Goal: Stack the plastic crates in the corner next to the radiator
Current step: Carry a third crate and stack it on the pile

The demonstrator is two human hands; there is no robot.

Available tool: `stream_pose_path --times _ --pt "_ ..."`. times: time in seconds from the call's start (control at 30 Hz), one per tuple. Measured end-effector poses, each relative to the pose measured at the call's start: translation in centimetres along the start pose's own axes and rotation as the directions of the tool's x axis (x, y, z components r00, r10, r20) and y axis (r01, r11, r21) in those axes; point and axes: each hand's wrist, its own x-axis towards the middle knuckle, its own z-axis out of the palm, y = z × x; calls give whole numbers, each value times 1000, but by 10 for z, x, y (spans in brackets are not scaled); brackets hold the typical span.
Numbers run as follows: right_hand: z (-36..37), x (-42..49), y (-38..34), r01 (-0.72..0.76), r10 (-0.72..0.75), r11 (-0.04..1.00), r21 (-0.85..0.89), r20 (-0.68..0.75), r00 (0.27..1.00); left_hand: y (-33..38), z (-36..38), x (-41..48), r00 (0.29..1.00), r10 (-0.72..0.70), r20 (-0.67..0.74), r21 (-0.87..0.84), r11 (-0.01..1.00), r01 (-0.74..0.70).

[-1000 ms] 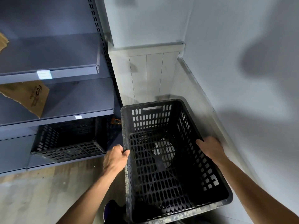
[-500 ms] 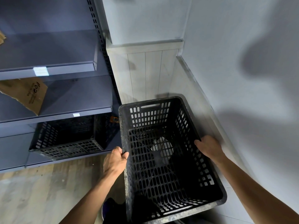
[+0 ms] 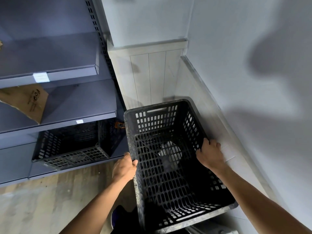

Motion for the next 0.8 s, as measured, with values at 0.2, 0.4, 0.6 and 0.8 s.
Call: stream_pose_path --times 0.2,0.4,0.6,0.8 --pt "4 -17 -6 -5 5 1000 16 -24 1000 -1 -5 -3 991 102 -83 149 985 -89" --pt "8 -37 -20 -56 57 990 127 2 998 -9 -9 15 927 366 -78 284 900 -331" --pt "27 -52 -50 -136 130 970 199 46 990 -24 -16 41 838 545 28 343 782 -520" --pt "59 -74 -100 -210 187 947 244 114 976 -59 -32 87 615 767 184 246 569 -784"
